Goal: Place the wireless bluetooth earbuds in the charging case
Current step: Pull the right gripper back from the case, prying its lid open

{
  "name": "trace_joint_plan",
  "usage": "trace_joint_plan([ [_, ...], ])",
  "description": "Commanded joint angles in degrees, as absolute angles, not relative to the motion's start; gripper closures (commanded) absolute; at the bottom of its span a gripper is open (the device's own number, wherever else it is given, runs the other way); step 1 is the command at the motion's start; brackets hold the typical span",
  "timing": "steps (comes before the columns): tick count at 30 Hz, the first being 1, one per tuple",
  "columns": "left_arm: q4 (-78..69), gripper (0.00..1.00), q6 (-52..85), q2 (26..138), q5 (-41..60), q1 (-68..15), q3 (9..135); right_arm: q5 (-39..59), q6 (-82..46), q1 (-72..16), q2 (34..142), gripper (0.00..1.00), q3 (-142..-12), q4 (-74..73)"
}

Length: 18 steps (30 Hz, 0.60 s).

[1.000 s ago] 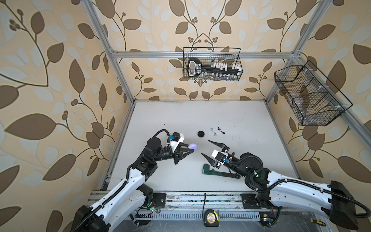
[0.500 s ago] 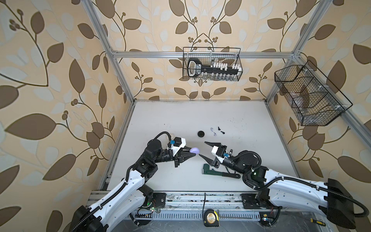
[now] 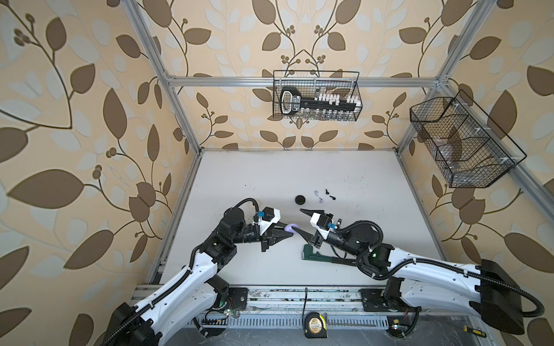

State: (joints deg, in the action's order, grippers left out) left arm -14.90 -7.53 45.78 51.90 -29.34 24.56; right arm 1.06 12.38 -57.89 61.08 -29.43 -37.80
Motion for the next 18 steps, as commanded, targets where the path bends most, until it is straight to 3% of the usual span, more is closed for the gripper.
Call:
trace_joint_plan([
  [1,-16.4,1.0,-9.1,44.1,53.9,-30.4,26.5,-0.9,13.4,-57.8,62.7,0.39,-31.1,-38.6],
  [9,-16.5,1.0,-9.1,42.5,53.4,-30.5,25.8,-0.8,11.4,-54.1,63.6,0.41,-30.9,-39.0],
  [13,-16.3,1.0,-9.0,43.0,51.9,-30.5,26.2,3.4,11.9,-54.6,61.3,0.39,-29.6,-38.9],
  [18,-15.7,1.0,-9.1,43.2,51.6,-30.5,26.4,1.8,12.9,-56.9,58.3,0.38,-29.1,-37.4],
])
